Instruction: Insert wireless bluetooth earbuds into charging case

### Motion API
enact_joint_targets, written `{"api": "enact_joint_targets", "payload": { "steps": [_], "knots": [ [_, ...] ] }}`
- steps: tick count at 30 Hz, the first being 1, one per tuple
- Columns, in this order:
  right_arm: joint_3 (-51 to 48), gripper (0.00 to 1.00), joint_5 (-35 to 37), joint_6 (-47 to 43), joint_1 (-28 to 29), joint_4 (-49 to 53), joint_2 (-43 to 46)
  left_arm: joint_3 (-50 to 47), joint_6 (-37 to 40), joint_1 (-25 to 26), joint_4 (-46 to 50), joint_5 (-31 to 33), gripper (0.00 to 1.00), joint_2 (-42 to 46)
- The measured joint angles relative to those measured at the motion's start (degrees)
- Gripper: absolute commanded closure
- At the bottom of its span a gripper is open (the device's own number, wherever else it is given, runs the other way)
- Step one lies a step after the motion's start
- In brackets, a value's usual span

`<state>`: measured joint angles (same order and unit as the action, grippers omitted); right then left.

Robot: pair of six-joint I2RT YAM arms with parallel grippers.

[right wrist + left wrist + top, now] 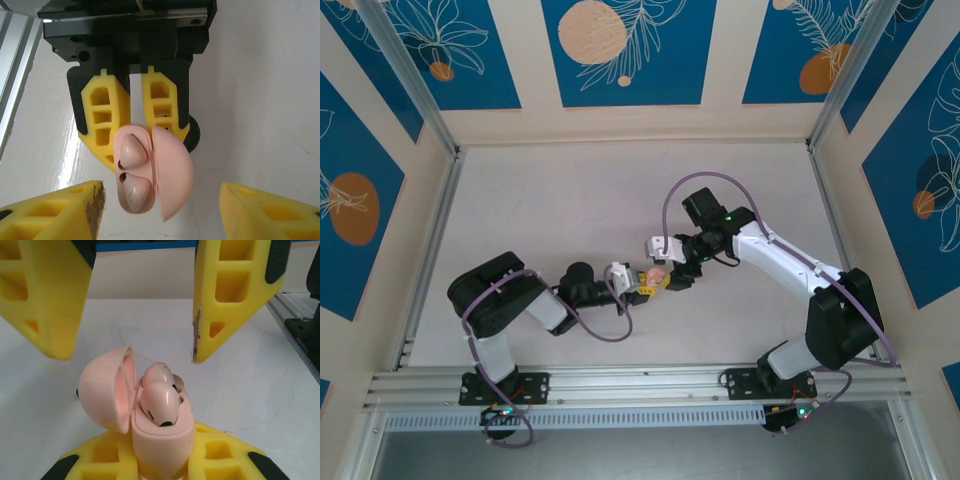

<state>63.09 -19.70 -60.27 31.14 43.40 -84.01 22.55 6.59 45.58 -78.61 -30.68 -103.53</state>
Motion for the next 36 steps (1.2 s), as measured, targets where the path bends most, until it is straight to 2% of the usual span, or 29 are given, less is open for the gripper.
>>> {"api": "enact_joint_targets", "payload": {
  "steps": [24, 36],
  "knots": [
    [0.76, 0.42, -0.37, -0.37, 1.88, 2.8, -2.71, 0.0, 0.02, 0.09, 0.0, -0.61, 0.96, 0.0],
    [-3.1, 0.51, 0.48, 1.75, 2.47, 3.8, 5.86, 0.0, 0.02, 0.11, 0.0, -0.81, 0.96, 0.0]
  ]
}}
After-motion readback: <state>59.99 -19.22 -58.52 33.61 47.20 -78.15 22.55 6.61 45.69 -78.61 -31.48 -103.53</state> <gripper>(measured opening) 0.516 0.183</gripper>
